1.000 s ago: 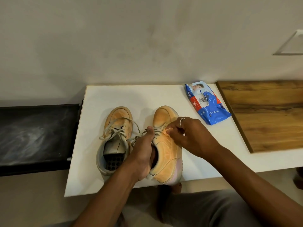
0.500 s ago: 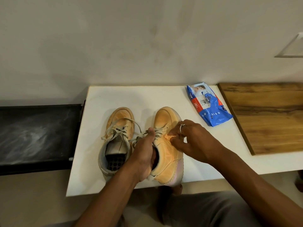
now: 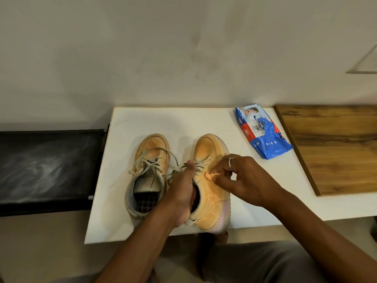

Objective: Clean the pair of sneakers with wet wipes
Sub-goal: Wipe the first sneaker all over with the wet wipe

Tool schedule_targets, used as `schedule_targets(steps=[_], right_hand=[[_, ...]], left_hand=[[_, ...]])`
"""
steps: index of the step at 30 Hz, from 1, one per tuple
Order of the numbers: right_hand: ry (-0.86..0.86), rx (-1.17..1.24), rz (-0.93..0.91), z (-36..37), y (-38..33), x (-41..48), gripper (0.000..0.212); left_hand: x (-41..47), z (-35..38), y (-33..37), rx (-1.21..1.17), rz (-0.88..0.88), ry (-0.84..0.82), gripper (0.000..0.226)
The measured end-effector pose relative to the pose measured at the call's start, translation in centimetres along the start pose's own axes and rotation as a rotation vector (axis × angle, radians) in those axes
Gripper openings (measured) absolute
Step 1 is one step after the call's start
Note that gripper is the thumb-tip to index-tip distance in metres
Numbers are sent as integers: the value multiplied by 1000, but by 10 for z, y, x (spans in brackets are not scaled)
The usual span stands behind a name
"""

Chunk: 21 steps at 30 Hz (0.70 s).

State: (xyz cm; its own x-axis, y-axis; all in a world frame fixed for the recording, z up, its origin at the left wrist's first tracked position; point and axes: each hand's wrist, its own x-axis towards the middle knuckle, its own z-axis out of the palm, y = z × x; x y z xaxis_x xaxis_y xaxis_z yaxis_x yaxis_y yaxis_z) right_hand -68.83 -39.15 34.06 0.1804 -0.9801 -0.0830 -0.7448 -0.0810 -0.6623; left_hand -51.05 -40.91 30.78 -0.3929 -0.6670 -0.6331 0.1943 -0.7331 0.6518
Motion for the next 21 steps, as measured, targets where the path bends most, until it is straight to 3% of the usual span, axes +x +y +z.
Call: schedule_targets(steps=[3, 6, 11, 15, 19, 21], right_hand=[[10, 83, -49, 2, -4, 0, 19], [38, 2, -172, 8, -8, 8, 18], [72, -124, -55, 4, 2, 17, 35], [19, -9, -229, 8, -6, 1, 22], [134, -119, -66, 1, 4, 9, 20], [100, -53, -112, 2, 2, 5, 21]], left_hand=[[1, 1, 0, 26, 8, -6, 54], [3, -1, -2, 31, 1, 5, 54], [7, -1, -4, 22, 0, 30, 53], [7, -3, -4, -3, 2, 5, 55], [8, 0, -5, 19, 1, 18, 55], [8, -1, -6, 10, -1, 7, 55]])
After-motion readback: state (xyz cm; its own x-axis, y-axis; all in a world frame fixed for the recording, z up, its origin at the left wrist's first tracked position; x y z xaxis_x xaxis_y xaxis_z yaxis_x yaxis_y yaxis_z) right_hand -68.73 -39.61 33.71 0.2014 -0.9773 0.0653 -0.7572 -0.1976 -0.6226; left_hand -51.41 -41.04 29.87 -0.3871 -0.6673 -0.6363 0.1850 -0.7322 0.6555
